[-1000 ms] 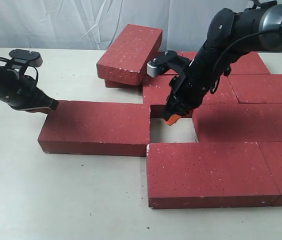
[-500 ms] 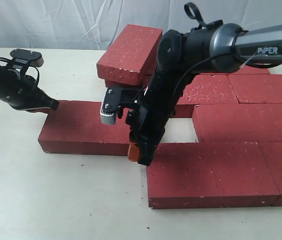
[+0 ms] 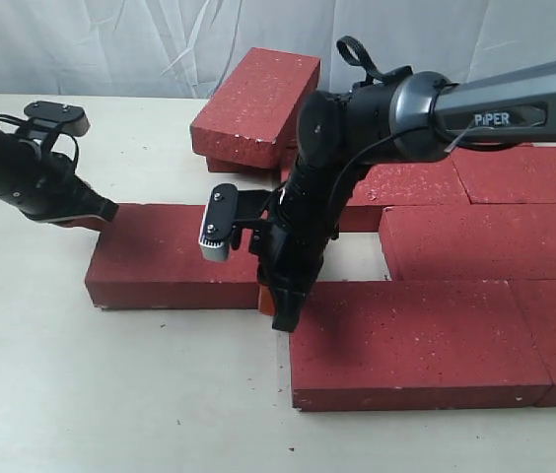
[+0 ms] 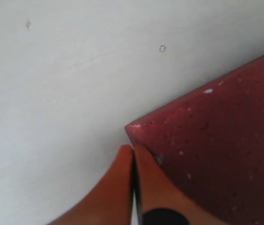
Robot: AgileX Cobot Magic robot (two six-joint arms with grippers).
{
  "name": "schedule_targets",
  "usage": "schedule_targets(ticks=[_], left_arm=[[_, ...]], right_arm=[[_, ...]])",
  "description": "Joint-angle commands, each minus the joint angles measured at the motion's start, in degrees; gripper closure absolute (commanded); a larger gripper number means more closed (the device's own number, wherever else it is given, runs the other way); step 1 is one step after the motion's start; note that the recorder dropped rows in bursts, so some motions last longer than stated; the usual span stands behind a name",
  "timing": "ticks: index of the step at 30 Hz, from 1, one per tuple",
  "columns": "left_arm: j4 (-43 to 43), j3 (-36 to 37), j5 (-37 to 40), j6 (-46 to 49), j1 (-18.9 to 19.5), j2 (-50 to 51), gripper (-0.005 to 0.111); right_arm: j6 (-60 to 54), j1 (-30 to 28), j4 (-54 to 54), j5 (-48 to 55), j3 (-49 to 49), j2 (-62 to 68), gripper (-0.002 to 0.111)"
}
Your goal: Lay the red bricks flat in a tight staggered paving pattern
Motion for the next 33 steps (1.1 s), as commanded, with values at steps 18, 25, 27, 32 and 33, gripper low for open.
schedule_targets(ticks=[18, 25, 27, 32, 33], left_arm=[[-0.25, 0.16, -4.27, -0.09, -0.81, -0.22, 0.107], [1.47, 0.16, -0.27, -1.19, -0.81, -1.73, 0.107], [2.41, 0.16, 1.34, -1.80, -0.81, -1.61, 0.107], [7.73, 0.16, 3.35, -7.29, -0.81, 0.11, 0.107], [7.84, 0.16, 3.50, -7.42, -0.81, 0.25, 0.107]], right_arm=[[8.48, -0.27, -2.28, 7.03, -0.30, -5.06, 0.109], [9.70, -2.90, -2.84, 11.14, -0.19, -10.63, 0.109], [12.39, -5.69, -3.20, 10.88, -0.19, -11.41, 0.109], [20.26, -13.92, -3.09, 6.92, -0.19, -12.00, 0.109], [21.55, -15.39, -2.97, 5.92, -0.19, -11.86, 0.109]])
